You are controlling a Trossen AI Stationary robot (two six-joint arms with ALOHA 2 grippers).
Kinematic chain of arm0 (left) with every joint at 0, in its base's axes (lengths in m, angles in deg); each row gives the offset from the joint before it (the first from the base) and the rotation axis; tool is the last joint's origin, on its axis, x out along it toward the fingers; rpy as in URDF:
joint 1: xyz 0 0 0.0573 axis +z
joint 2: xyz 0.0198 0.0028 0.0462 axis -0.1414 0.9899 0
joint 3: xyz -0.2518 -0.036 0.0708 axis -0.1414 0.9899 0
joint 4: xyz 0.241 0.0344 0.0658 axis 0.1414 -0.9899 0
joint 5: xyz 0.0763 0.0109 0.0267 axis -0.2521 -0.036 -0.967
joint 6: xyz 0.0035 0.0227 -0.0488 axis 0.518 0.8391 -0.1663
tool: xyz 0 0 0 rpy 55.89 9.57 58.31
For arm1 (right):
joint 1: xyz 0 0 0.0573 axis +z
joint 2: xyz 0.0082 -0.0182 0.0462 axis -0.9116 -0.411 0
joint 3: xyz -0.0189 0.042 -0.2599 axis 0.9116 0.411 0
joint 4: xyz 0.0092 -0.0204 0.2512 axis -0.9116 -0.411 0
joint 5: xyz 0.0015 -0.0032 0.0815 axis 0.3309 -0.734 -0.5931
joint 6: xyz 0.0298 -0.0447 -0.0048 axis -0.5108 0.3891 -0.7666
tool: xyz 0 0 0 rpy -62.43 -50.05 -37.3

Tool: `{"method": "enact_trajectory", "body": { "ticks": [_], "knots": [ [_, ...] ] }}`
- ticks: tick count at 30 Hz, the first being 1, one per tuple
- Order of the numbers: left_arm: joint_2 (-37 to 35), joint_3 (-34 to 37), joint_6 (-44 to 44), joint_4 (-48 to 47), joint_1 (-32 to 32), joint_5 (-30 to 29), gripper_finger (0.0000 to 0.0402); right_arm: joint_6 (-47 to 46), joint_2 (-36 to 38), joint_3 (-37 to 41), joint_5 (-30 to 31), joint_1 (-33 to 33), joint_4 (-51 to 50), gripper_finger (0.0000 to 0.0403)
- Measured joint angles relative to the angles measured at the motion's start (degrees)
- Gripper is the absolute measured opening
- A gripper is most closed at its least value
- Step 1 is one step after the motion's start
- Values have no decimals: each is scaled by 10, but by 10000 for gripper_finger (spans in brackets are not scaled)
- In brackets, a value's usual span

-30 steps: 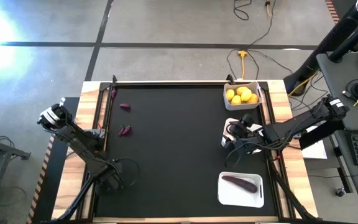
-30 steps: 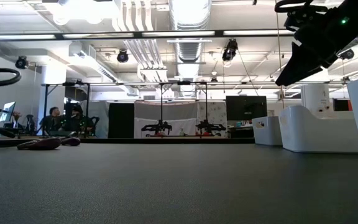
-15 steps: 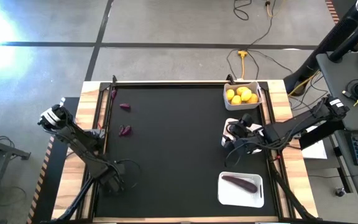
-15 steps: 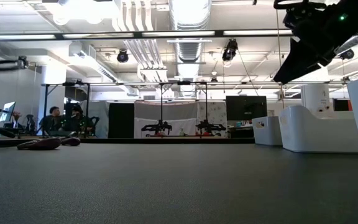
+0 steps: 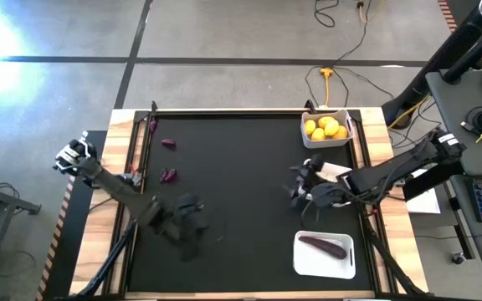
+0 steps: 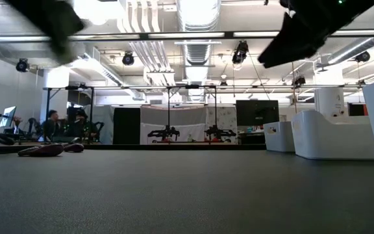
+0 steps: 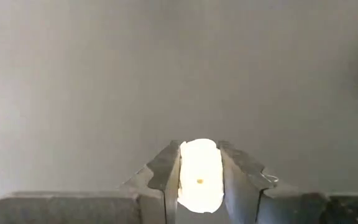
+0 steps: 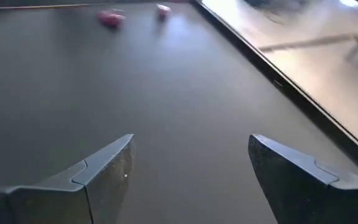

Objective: Sort produce into baskets
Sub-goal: Put the garlic into the top white bin

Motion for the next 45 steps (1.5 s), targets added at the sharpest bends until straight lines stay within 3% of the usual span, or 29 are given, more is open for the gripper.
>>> {"method": "enact_trajectory", "body": {
  "ticks": [4,7,15,21,26,32,40,45],
  "knots": [
    [3,14,152,191,86,-71,79,92,-57,0,-64,0,91,312],
    [23,57,208,346,144,-97,79,142,-98,-3,-115,0,111,315],
    [156,187,226,758,236,-52,80,175,-172,-32,-125,-6,110,306],
    [283,205,211,970,249,-54,80,178,-203,-43,-125,-25,115,302],
    [353,180,189,1000,249,-54,80,157,-216,-43,-125,-45,120,302],
    [359,181,160,987,250,-75,109,147,-227,-43,-124,-55,143,302],
    [314,189,162,961,250,-70,206,153,-252,-44,-125,-57,172,302],
    [216,195,174,851,249,-47,240,158,-289,-44,-125,-65,214,302]
  ]
}}
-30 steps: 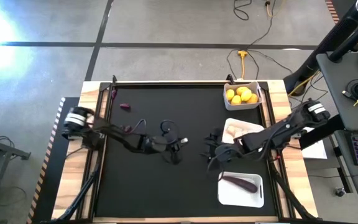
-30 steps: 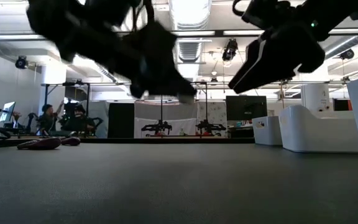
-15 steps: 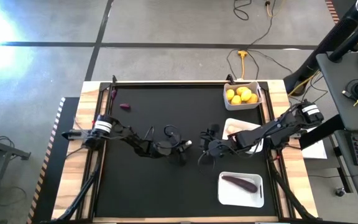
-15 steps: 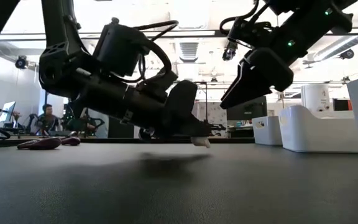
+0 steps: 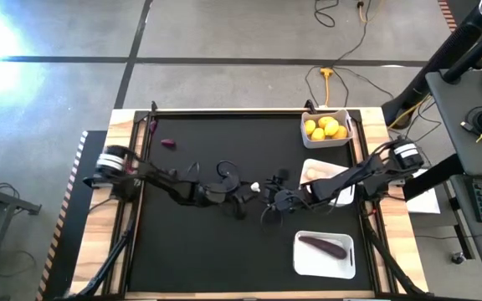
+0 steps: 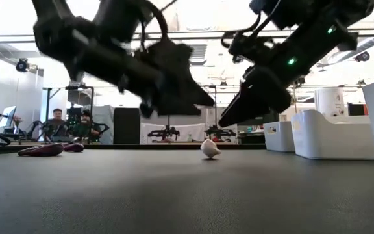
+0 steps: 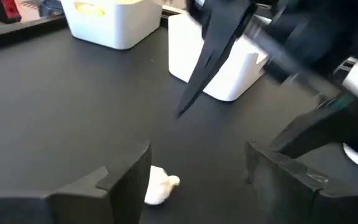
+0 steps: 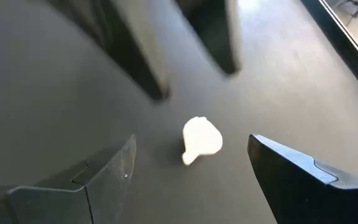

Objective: Sort produce into baskets
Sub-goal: Put the garlic into the top white bin

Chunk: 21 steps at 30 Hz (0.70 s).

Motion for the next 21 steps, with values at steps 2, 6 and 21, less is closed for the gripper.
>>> {"method": "enact_trajectory", "body": {
  "ticks": [2,6,21],
  "knots": [
    [-49,0,0,-63,-2,-1,243,0,-18,0,0,-8,29,302],
    [-125,0,0,-146,-12,-1,244,-13,-51,0,0,-29,67,302],
    [-159,17,-14,-213,-61,-2,245,-55,-150,-68,-90,-69,65,230]
  ]
}}
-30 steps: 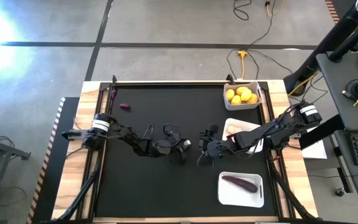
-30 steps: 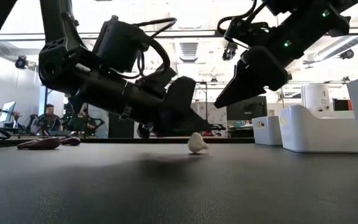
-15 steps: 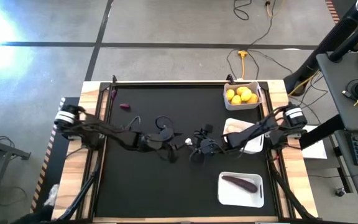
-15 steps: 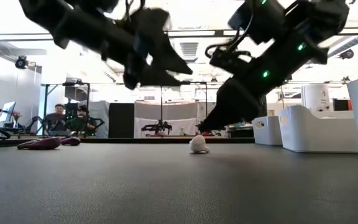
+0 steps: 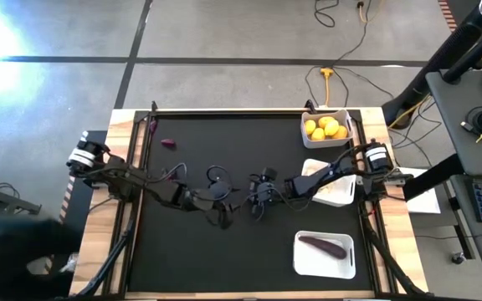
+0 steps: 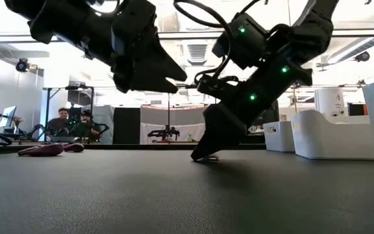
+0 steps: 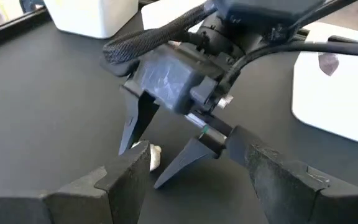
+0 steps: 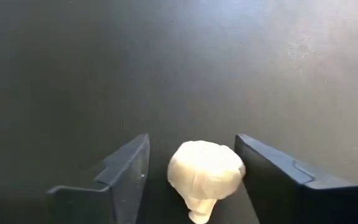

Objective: Sort produce into baskets
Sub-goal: Put the garlic into the top white bin

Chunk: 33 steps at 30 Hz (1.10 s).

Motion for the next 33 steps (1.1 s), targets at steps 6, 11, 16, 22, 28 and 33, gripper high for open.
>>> {"method": "enact_trajectory", "body": {
  "ticks": [6,11,16,22,28,33],
  "knots": [
    [-11,3,-17,-48,-12,0,245,22,14,-48,1,-1,-149,161],
    [-36,4,-57,-130,-31,-1,245,1,52,-81,5,3,-313,112],
    [-60,6,-112,-229,-56,-15,245,-34,143,-81,44,38,-399,96],
    [-76,6,-241,-391,-79,-45,245,-148,309,-27,83,105,-506,108],
    [-76,6,-329,-501,-97,-44,245,-291,454,94,111,150,-530,104],
    [-91,-1,-341,-598,-91,-25,245,-338,522,183,114,147,-526,116]
  ]
}}
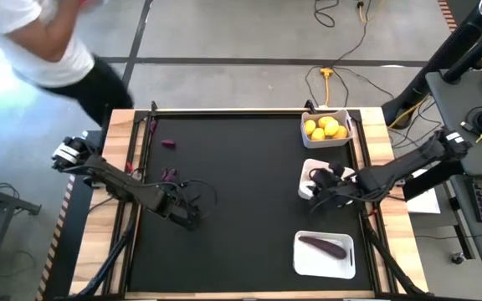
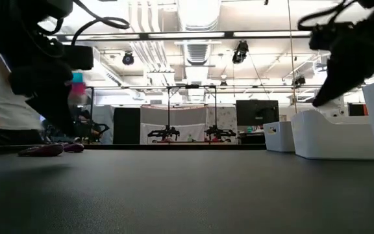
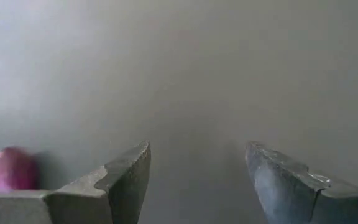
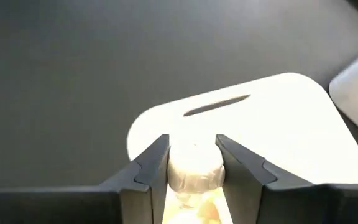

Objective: Sort produce into baskets
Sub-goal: Put the garlic into the top white bin, then put the eggplant into the bottom white bin

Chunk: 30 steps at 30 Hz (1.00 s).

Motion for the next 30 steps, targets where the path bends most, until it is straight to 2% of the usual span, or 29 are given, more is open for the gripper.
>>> {"method": "enact_trajectory", "body": {
  "ticks": [5,10,15,19,25,30],
  "knots": [
    [-30,-32,20,-135,38,27,245,-24,25,30,13,0,1,159],
    [-61,-41,53,-224,103,87,245,11,35,-1,56,0,1,210],
    [-76,-25,106,-232,169,141,245,47,32,-53,109,1,10,250],
    [-71,-23,167,-232,209,174,245,99,22,-65,117,1,62,270],
    [-56,-23,225,-238,268,178,245,199,2,-66,116,1,159,285],
    [-41,-21,254,-224,313,179,245,237,-12,-66,115,1,195,284]
  ]
}}
